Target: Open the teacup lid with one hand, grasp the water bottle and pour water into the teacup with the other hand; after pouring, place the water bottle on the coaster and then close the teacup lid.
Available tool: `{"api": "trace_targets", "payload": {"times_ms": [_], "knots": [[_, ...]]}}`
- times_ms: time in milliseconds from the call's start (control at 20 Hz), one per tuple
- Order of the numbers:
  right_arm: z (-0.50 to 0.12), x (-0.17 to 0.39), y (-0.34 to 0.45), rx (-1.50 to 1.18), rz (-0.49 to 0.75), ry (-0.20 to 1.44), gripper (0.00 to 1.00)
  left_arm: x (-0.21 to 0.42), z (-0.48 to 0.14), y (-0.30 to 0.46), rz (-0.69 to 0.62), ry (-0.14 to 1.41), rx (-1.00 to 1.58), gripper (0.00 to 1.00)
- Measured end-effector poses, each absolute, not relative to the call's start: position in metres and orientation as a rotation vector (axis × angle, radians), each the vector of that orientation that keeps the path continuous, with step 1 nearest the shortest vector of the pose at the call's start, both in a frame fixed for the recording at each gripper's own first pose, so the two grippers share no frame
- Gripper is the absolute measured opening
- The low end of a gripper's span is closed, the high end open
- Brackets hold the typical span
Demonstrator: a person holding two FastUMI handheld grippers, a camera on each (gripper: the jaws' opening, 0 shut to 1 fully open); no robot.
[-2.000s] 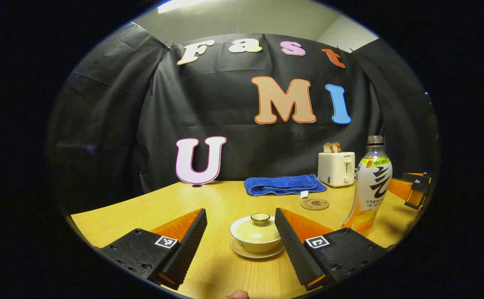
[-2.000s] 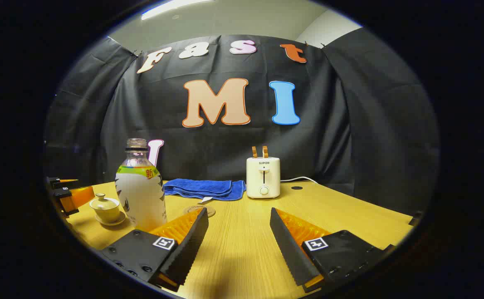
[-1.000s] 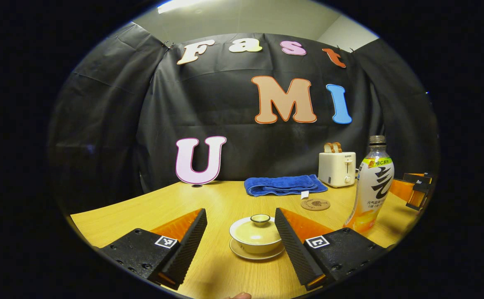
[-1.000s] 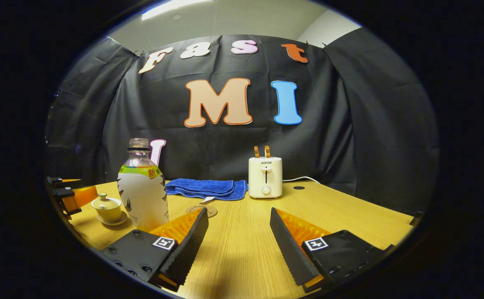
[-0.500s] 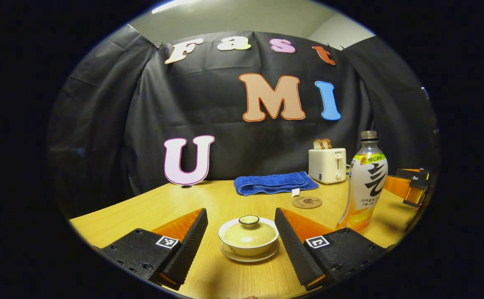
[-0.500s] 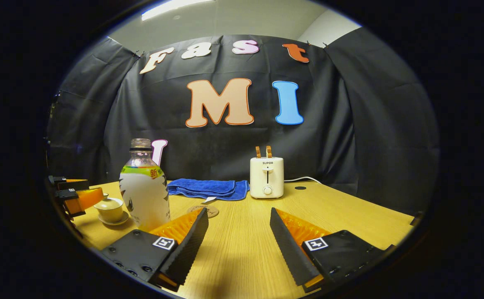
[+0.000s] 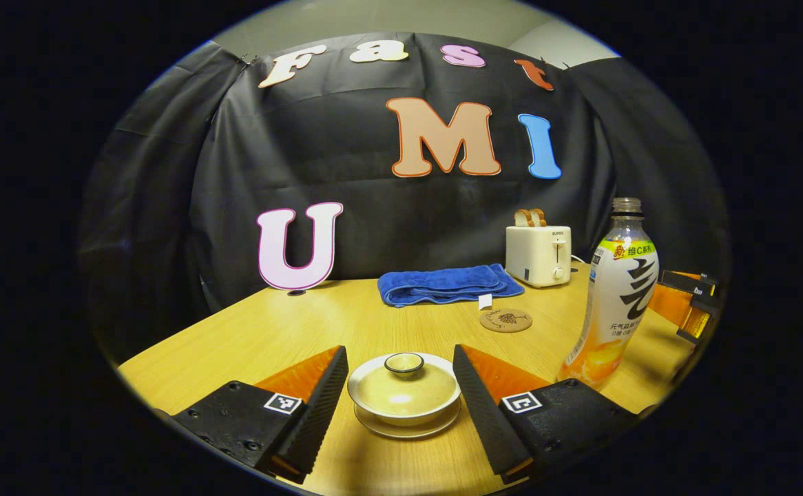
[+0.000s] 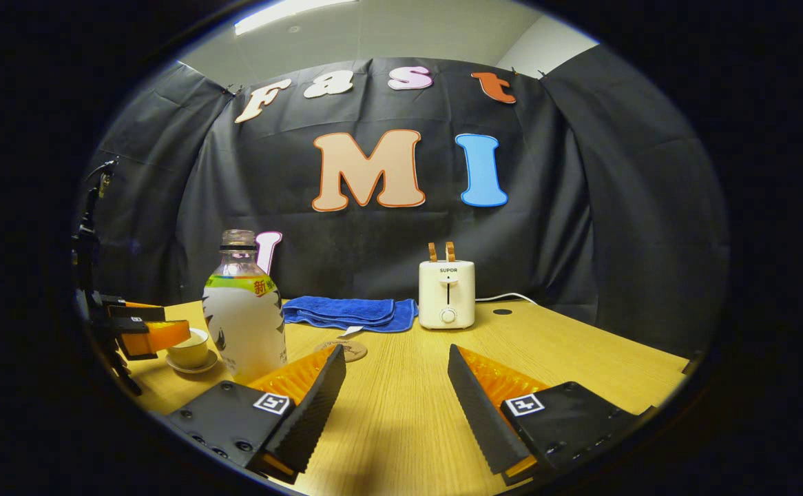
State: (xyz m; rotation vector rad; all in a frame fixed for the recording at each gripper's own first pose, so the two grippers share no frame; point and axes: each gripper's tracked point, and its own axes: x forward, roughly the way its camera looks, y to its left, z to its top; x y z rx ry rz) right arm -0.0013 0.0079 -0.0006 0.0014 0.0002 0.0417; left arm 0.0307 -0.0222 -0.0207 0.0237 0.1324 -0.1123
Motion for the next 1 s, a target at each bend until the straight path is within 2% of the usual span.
{"api": "trace_targets", "payload": {"times_ms": [50,250,400,450,700,750,850,900,1000], "knots": [[-0.001,-0.001,0.008,0.002,0.043,0.001,0.93,0.033,-0.021,-0.022,-0.114,0.142,0.019,0.88],[-0.001,-0.001,0.008,0.001,0.045,0.001,0.93,0.037,-0.025,-0.029,-0.135,0.174,0.03,0.8],[0.0,-0.002,0.009,0.001,0.045,0.001,0.96,0.04,-0.033,-0.032,-0.144,0.205,0.039,0.69],[-0.001,-0.001,0.009,0.001,0.045,0.001,0.94,0.04,-0.032,-0.032,-0.146,0.205,0.043,0.65],[-0.001,-0.001,0.009,0.001,0.045,0.002,0.93,0.04,-0.032,-0.033,-0.151,0.207,0.05,0.6],[-0.001,-0.001,0.009,0.001,0.045,0.001,0.96,0.041,-0.032,-0.033,-0.152,0.205,0.05,0.59],[-0.001,-0.001,0.009,0.001,0.045,0.001,0.96,0.04,-0.031,-0.034,-0.155,0.2,0.057,0.56],[0.0,-0.001,0.009,0.001,0.045,0.001,0.94,0.04,-0.031,-0.034,-0.156,0.2,0.058,0.52],[0.0,-0.001,0.009,0.001,0.045,0.0,0.96,0.041,-0.031,-0.034,-0.156,0.196,0.061,0.48]]}}
